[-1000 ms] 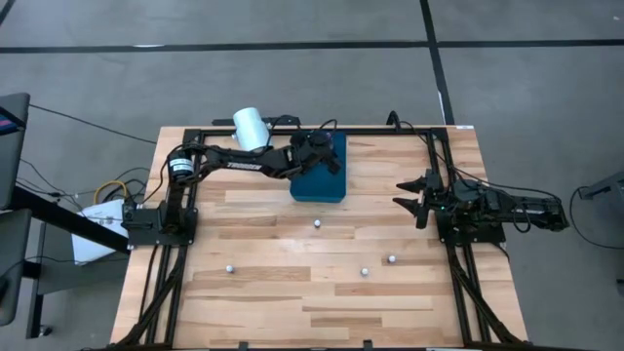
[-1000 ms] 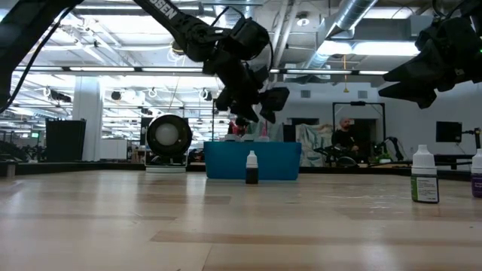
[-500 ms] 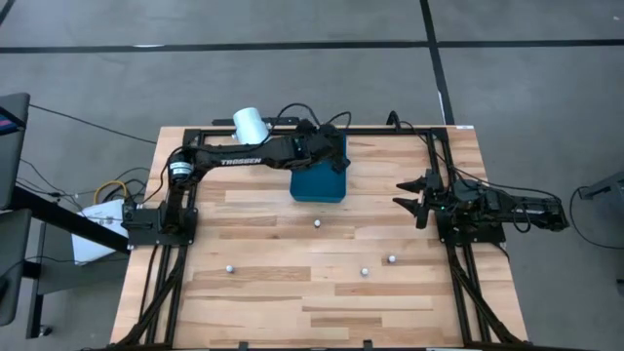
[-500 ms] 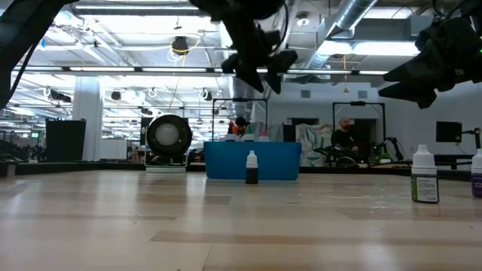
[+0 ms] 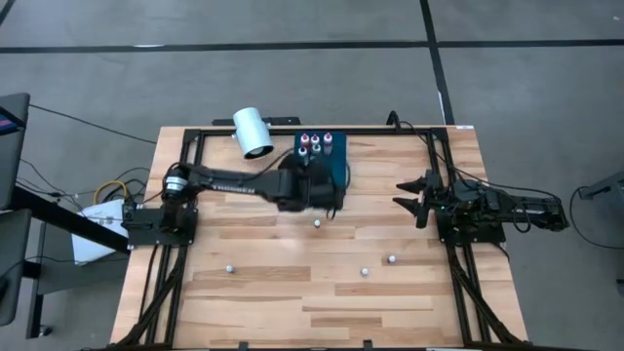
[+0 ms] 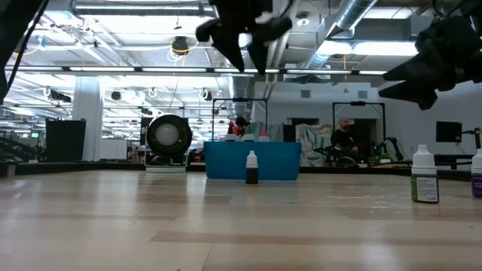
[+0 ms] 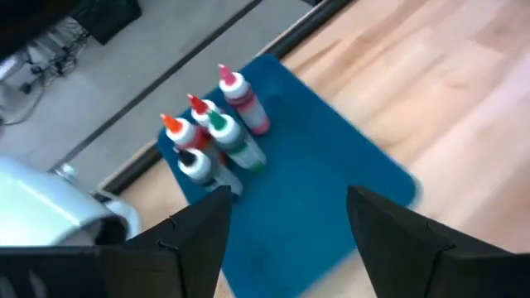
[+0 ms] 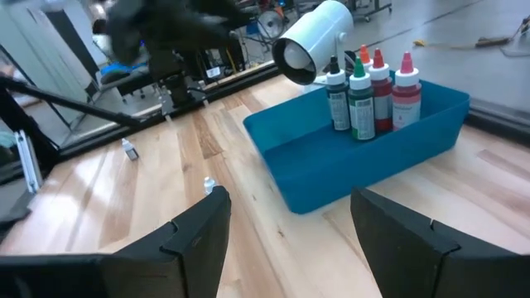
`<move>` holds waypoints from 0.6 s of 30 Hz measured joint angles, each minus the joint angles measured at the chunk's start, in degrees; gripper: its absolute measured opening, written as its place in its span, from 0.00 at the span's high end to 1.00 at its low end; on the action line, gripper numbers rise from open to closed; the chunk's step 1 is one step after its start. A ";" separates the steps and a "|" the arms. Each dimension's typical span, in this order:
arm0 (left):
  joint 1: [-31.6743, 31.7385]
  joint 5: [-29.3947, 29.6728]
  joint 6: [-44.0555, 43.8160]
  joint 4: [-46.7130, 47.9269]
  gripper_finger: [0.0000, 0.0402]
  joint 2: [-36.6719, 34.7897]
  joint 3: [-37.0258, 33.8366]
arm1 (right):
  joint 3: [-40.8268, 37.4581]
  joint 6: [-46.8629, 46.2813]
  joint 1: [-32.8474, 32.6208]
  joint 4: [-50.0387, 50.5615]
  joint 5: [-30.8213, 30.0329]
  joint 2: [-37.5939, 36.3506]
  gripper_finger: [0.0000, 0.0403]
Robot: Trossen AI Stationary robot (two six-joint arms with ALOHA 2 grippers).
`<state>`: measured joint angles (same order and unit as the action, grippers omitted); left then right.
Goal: Pick & Place food coloring
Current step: Put the small black food coloring bottle into the blue bin
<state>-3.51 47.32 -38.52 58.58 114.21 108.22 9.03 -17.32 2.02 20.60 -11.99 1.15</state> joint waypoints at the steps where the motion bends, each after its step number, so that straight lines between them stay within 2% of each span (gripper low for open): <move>1: -1.15 0.14 -1.82 0.59 0.42 -0.17 0.01 | 0.00 -1.28 0.00 0.00 0.01 0.02 0.41; 7: -7.83 2.62 -14.53 8.71 0.42 -1.43 0.02 | -0.01 -7.09 0.00 -0.11 0.00 0.02 0.41; 18: -19.18 11.10 -41.79 28.79 0.42 -1.44 -0.55 | -0.01 -5.73 -0.04 -4.77 1.75 0.02 0.41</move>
<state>-22.69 58.42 -80.31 87.37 112.77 107.68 9.02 -23.06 1.98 15.83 -10.24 1.17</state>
